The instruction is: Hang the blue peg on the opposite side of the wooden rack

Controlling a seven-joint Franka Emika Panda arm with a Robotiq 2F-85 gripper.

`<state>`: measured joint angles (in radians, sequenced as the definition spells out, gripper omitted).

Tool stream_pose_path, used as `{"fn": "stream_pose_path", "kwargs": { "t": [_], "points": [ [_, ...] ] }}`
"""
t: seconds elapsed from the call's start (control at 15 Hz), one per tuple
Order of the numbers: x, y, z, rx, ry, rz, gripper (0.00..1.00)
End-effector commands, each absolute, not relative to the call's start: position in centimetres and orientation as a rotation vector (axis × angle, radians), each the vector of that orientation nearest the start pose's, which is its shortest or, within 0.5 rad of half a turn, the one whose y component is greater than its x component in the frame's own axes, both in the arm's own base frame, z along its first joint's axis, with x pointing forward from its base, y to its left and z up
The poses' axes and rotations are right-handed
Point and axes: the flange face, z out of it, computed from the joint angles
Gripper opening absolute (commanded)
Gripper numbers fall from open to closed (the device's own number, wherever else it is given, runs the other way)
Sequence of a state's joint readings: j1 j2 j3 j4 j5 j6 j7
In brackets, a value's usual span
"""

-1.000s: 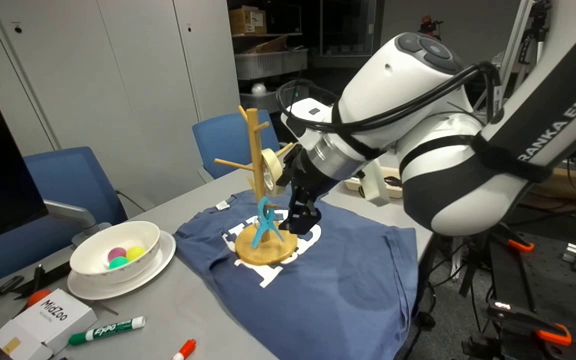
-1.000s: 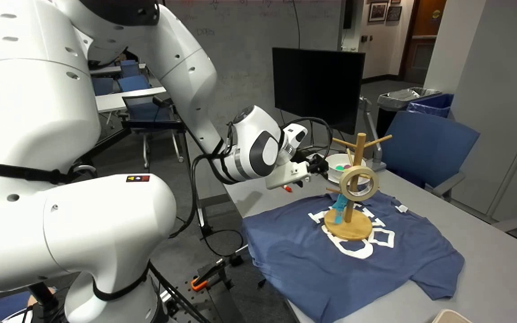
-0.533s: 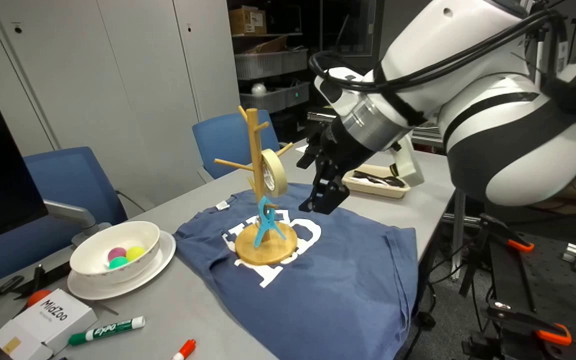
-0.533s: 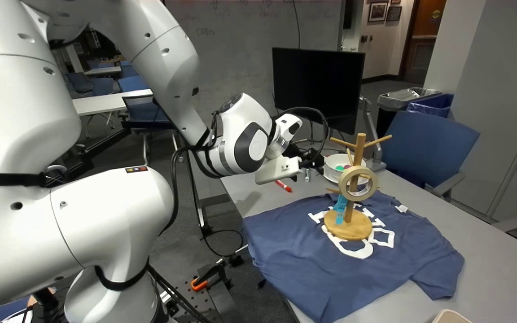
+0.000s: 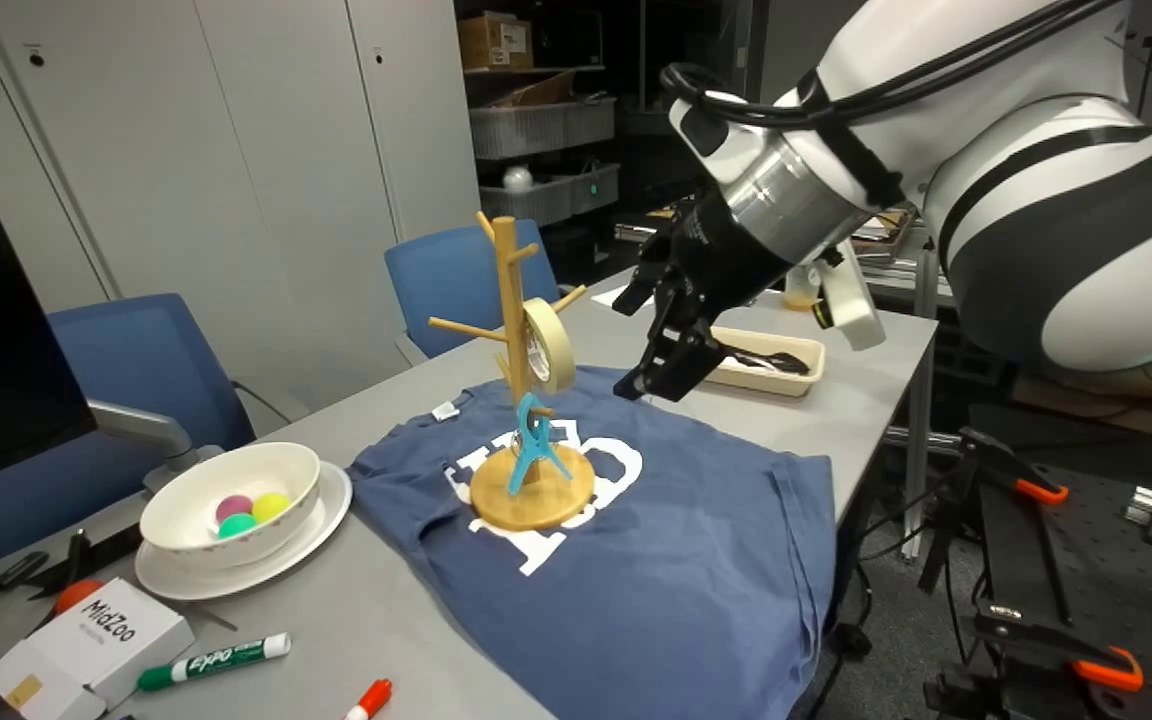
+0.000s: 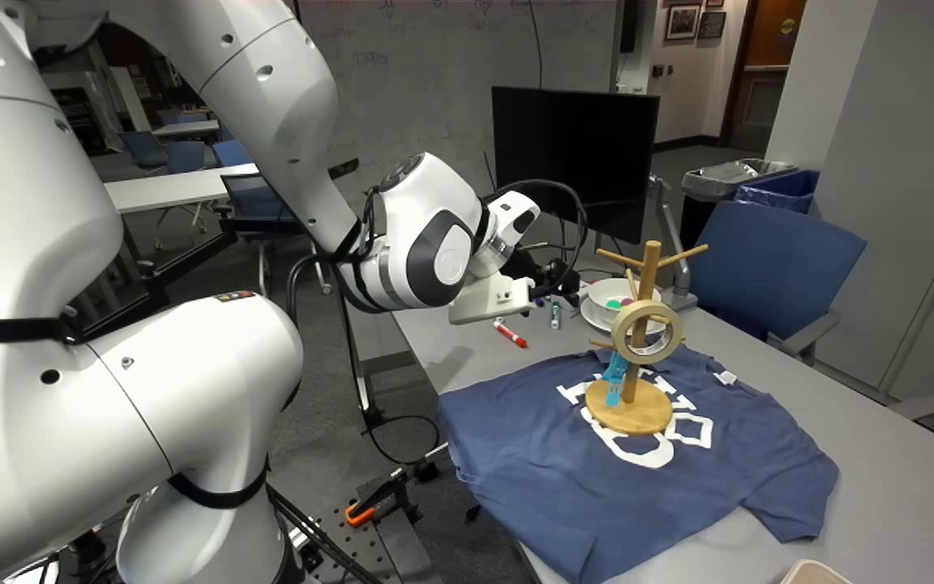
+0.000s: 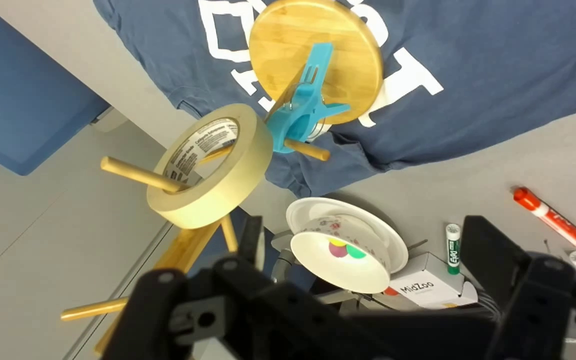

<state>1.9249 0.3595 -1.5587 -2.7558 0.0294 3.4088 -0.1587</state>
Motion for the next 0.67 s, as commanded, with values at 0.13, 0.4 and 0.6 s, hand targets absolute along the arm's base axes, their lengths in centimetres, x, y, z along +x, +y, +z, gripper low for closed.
{"fn": "stream_pose_path", "kwargs": {
  "t": [0.13, 0.4, 0.6],
  "points": [
    [41.51, 14.12, 29.62, -3.054, -0.965, -1.144, 1.0],
    [41.51, 14.12, 29.62, -3.054, -0.963, -1.144, 1.0],
    [41.51, 14.12, 29.63, -3.054, -0.963, -1.144, 1.0]
  ]
}}
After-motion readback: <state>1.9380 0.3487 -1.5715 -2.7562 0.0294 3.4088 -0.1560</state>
